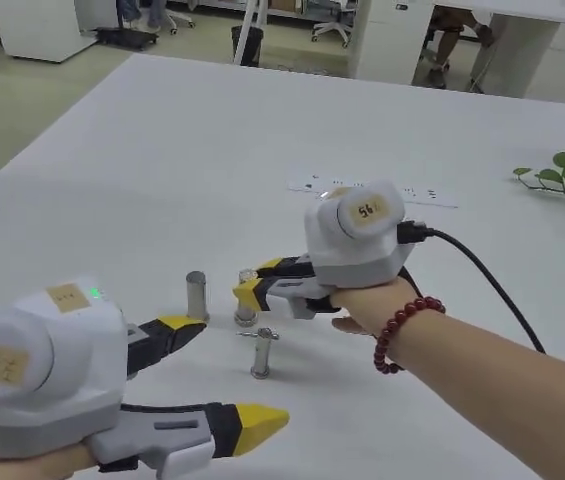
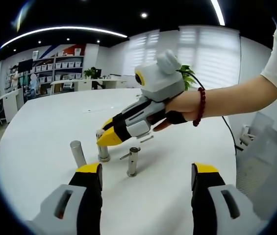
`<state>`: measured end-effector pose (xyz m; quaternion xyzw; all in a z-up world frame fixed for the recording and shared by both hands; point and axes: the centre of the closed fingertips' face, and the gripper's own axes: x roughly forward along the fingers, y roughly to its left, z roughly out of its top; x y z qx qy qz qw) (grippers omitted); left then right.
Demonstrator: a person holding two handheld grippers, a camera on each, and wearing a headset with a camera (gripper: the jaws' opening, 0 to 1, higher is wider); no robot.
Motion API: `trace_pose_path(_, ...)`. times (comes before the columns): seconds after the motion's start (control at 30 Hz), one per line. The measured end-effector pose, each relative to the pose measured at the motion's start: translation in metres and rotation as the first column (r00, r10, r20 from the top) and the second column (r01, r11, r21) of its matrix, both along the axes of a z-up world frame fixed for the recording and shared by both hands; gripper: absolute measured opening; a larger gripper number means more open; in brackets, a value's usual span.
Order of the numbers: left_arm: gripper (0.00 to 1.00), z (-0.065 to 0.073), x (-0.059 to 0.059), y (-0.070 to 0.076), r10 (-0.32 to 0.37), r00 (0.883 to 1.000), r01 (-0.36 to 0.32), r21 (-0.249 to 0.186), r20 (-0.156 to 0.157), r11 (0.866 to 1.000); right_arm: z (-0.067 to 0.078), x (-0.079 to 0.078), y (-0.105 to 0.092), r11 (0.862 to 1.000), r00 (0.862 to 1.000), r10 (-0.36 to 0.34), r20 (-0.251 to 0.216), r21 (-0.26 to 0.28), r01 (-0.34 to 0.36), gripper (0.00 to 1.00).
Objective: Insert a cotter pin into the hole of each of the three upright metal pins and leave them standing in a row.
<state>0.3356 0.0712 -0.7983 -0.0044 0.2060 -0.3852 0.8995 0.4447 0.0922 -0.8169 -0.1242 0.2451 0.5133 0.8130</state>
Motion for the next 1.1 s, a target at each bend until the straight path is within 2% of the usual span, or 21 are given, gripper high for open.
trace_pose_path(0.57,0.88,0.01,-0.004,-0.006,0.003,1.0,-0.003,-0.016,0.019,1.0,0.008,-0.016,-0.049,0.999,0.999,-0.037,0.028,-0.039,0.038,0.13)
trace_pose_path(0.93,0.98,0.015,-0.011,-0.011,-0.002,1.0,0.002,0.0,0.017,1.0,0.011,-0.047,-0.065,0.998,0.999,-0.041,0.027,-0.039,0.042,0.13)
trace_pose_path(1.1,0.99,0.017,-0.013,-0.011,-0.006,1.0,0.006,0.008,0.02,1.0,0.012,-0.06,-0.071,0.997,0.998,-0.045,0.041,-0.053,0.047,0.13)
